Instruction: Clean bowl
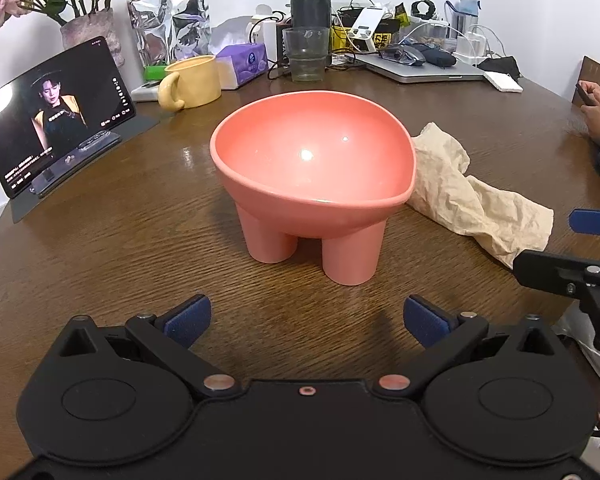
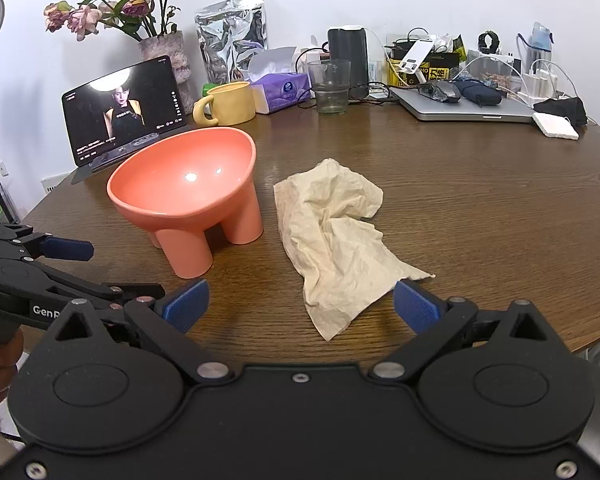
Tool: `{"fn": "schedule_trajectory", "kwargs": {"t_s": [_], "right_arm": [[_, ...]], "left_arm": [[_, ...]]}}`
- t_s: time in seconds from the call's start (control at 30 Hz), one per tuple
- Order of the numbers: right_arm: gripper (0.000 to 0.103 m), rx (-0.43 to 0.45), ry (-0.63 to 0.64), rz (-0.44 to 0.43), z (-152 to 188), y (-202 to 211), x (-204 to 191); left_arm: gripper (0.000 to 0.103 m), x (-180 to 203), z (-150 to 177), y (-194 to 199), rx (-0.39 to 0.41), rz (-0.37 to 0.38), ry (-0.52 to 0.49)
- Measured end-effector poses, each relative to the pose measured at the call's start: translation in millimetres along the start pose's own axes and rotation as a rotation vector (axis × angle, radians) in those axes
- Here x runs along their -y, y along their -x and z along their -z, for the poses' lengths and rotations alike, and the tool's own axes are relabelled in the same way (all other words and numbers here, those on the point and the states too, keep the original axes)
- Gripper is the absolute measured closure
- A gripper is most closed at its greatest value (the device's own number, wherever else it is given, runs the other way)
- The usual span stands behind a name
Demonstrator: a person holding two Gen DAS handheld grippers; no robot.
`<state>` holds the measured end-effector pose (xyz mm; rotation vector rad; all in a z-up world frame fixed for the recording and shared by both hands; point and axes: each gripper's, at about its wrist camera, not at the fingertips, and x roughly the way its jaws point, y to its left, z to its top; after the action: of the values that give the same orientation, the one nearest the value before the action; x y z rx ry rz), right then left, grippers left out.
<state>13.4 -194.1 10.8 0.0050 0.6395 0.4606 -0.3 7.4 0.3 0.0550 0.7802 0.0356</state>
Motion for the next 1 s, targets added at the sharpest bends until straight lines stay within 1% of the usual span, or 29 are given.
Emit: {"fn": "schedule_trajectory", "kwargs": {"t_s": [0.43, 0.5, 0.53, 1.0], "right_arm": [[0.003, -0.003, -0.001, 0.003, 0.6, -0.5, -1.1], [0.003, -0.003, -0.001, 0.003, -0.1, -1.9, -0.3], [0.003, -0.003, -0.002, 0.002, -0.2, -1.7, 0.0], [0.003, -0.001, 0.006, 0.007, 0.1, 0.8, -2.3]], "left_arm": [[0.000, 4.8, 0.9, -0.5, 0.002, -0.004, 0.002], [0.000, -0.4, 0.8, 0.9, 0.003, 0.003, 0.002], [0.000, -8.8, -0.1, 3.1, 0.003, 0.013, 0.003], [0.000, -13.0, -1.5, 1.3, 0.011, 0.020, -0.007]]}}
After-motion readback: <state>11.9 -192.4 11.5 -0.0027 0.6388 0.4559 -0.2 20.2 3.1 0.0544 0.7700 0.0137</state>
